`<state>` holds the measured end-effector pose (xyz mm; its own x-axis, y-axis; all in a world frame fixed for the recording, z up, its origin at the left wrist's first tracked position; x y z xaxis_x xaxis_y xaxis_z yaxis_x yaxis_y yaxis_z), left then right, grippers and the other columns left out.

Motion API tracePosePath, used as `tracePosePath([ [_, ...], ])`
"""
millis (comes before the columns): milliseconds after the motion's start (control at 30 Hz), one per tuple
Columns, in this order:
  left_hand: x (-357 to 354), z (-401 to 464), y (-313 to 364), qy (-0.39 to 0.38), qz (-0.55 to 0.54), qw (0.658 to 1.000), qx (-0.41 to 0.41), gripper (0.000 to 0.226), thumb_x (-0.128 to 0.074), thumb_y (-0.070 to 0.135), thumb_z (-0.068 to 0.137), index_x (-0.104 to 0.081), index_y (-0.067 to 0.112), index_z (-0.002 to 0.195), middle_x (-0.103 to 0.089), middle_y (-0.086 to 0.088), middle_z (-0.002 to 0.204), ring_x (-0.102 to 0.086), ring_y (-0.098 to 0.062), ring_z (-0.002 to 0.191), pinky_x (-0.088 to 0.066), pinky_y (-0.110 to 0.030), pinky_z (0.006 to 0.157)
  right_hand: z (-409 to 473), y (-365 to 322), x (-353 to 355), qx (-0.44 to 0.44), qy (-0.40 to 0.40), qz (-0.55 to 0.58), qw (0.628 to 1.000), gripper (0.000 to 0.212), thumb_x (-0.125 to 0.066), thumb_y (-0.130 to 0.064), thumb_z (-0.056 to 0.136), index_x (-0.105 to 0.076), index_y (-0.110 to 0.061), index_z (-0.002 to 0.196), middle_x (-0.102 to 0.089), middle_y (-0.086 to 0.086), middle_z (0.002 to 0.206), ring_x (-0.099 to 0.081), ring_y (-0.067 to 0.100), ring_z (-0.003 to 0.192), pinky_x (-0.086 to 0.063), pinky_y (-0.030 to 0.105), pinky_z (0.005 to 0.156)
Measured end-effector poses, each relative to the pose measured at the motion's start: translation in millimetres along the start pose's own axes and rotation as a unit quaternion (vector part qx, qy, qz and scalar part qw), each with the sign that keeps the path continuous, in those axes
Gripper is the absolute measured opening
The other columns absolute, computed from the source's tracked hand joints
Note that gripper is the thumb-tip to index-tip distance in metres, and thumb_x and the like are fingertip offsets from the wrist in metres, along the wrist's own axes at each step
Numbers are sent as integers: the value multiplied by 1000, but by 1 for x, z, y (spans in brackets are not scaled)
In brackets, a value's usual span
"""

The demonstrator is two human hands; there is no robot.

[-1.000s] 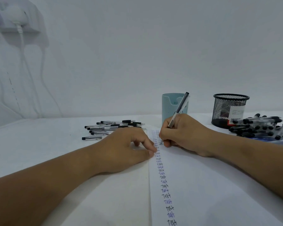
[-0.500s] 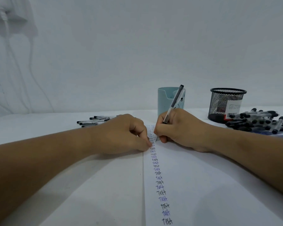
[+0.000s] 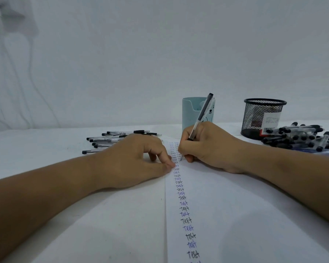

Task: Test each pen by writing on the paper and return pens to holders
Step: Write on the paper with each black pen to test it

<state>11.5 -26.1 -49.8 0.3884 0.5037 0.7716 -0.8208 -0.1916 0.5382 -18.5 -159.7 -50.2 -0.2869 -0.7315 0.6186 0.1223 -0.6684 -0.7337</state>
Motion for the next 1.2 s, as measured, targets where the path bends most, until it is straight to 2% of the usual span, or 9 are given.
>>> tracePosePath([
  [133, 1, -1, 2, 8, 11, 1000, 4, 10, -76, 22, 88, -80, 32, 86, -73, 8, 96, -67, -14, 99, -39, -4, 68, 0, -3, 1, 8, 7, -23, 1000, 18, -61, -15, 81, -61, -15, 63, -64, 0, 57, -50, 13, 56, -43, 30, 63],
  [467, 1, -4, 4, 10, 27, 999, 19, 11, -74, 22, 89, -79, 32, 88, -74, 10, 102, -65, -10, 97, -38, -2, 68, -1, -3, 1, 10, 5, -25, 1000, 22, -60, -14, 81, -57, -19, 59, -61, -2, 56, -46, 12, 54, -40, 27, 59],
  [633, 1, -4, 3, 8, 26, 999, 18, 11, -75, 24, 89, -79, 33, 90, -73, 10, 102, -64, -9, 96, -38, -3, 69, 0, -2, 0, 6, -6, -18, 1000, 22, -61, -14, 81, -58, -16, 59, -61, 2, 57, -46, 14, 56, -39, 28, 60],
  [867, 0, -4, 2, 6, 28, 1000, 12, 10, -74, 25, 89, -80, 32, 92, -73, 9, 102, -65, -11, 100, -38, -4, 70, 0, -2, 3, 8, 14, -33, 999, 18, -60, -15, 82, -58, -15, 65, -61, -2, 55, -46, 12, 52, -39, 25, 57],
  [1033, 0, -5, 1, 4, 28, 999, 16, 10, -74, 26, 90, -79, 34, 93, -73, 12, 102, -65, -9, 101, -39, -4, 71, 1, 1, 1, -2, 2, -14, 1000, 21, -61, -15, 81, -58, -15, 61, -61, 1, 55, -47, 17, 57, -40, 30, 62],
  [1200, 0, -4, 0, 5, 34, 999, 14, 10, -74, 27, 89, -79, 35, 92, -72, 11, 101, -65, -9, 101, -39, -5, 71, 1, -1, 2, 3, 10, -26, 1000, 18, -61, -15, 82, -60, -13, 64, -62, -1, 55, -48, 14, 55, -42, 27, 61],
])
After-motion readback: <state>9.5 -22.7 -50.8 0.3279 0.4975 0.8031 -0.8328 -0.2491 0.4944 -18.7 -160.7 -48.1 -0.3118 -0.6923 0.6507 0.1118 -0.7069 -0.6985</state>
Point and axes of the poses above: each hand's wrist, its own z-axis towards the middle knuckle, its own x-axis out of the back of the hand, y = z × x, the point moved 9 cm from there along z, towards the middle knuckle
